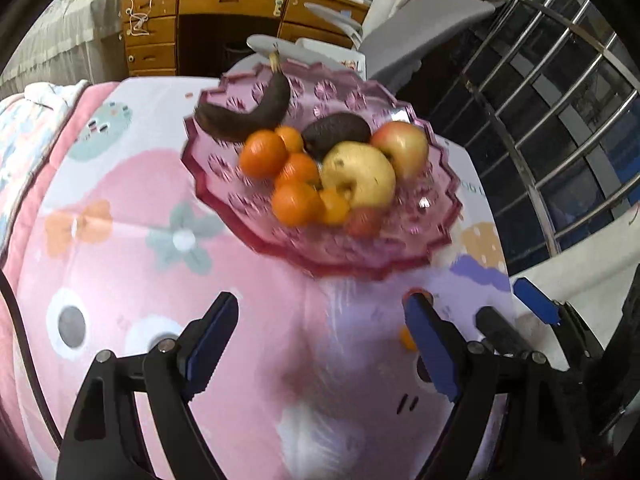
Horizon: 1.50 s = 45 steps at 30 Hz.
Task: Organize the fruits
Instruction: 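Open both grippers to release the fruit and lift away from the bowl, then grasp a brown wrinkled fruit with the left gripper while the right gripper grasps a small yellow citrus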
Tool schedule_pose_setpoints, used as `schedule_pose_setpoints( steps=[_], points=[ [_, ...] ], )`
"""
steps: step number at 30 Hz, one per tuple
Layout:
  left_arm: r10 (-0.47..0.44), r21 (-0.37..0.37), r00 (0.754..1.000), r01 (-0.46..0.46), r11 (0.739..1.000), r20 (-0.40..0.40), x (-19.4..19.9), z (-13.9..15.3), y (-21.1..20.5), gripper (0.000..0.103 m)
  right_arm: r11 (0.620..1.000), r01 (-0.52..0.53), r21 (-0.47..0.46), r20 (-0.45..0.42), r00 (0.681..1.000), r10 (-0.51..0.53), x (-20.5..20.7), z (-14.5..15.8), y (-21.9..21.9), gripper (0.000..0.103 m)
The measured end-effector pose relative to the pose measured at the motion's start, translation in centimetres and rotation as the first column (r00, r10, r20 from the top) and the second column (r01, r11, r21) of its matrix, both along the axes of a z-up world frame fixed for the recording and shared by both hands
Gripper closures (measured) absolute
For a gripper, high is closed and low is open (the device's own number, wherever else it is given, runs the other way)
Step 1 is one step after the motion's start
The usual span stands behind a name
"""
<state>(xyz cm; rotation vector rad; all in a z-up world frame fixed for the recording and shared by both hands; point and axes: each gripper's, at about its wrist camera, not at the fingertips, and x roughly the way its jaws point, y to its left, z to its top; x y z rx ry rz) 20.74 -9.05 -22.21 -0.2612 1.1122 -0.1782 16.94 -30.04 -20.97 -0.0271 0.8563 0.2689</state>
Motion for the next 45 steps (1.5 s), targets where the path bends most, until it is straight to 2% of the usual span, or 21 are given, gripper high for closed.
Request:
schedule_pose_setpoints(
  steps=[5, 10, 12, 16, 20, 24, 32, 36, 41, 45],
  points=[
    [-0.015, -0.027, 0.998, 0.013, 1.000, -0.066, -0.6, -1.3, -1.4, 0.017, 0.996, -0.082, -0.048, 0.006, 0.997, 0.082, -0.6, -1.5, 0.4, 0.026],
    [-0.047, -0.046, 0.994, 0.043, 0.998, -0.099, -0.6, -1.8, -2.8, 0.017, 0.988, -0.145, -0.043, -0.004, 0.989, 0.145, -1.4, -2.9, 0.4, 0.027],
    [-0.065, -0.067, 0.991, 0.057, 0.996, -0.114, -0.3, -1.9, -3.3, 0.017, 0.983, -0.175, -0.050, 0.002, 0.984, 0.176, -1.8, -3.6, 0.5, 0.029],
    [-0.086, -0.137, 0.981, 0.063, 0.989, -0.171, 1.0, -2.3, -4.3, 0.017, 0.966, -0.244, -0.090, -0.029, 0.970, 0.242, -2.3, -5.4, 1.4, 0.042],
    [-0.139, -0.156, 0.974, 0.111, 0.982, -0.177, 2.4, -2.8, -6.1, 0.017, 0.951, -0.289, -0.111, -0.045, 0.957, 0.286, -2.5, -6.7, 2.0, 0.052],
    [-0.181, -0.163, 0.963, 0.150, 0.975, -0.200, 3.3, -3.7, -7.7, 0.018, 0.943, -0.312, -0.113, -0.040, 0.950, 0.309, -2.6, -7.2, 2.2, 0.055],
    [-0.245, -0.164, 0.942, 0.211, 0.964, -0.230, 4.6, -5.1, -10.0, 0.020, 0.950, -0.303, -0.081, -0.036, 0.953, 0.301, -2.2, -7.5, 1.8, 0.068],
    [-0.260, -0.148, 0.935, 0.230, 0.962, -0.241, 5.1, -5.6, -10.9, 0.025, 0.953, -0.297, -0.054, -0.045, 0.955, 0.295, -2.1, -7.8, 1.4, 0.073],
    [-0.254, -0.115, 0.930, 0.231, 0.966, -0.264, 5.7, -6.6, -11.8, 0.036, 0.952, -0.305, -0.032, -0.049, 0.952, 0.303, -2.6, -7.8, 1.0, 0.073],
    [-0.258, -0.085, 0.928, 0.244, 0.966, -0.268, 6.1, -7.0, -12.5, 0.050, 0.954, -0.300, -0.023, -0.059, 0.953, 0.298, -3.0, -7.7, 0.4, 0.073]
  ],
)
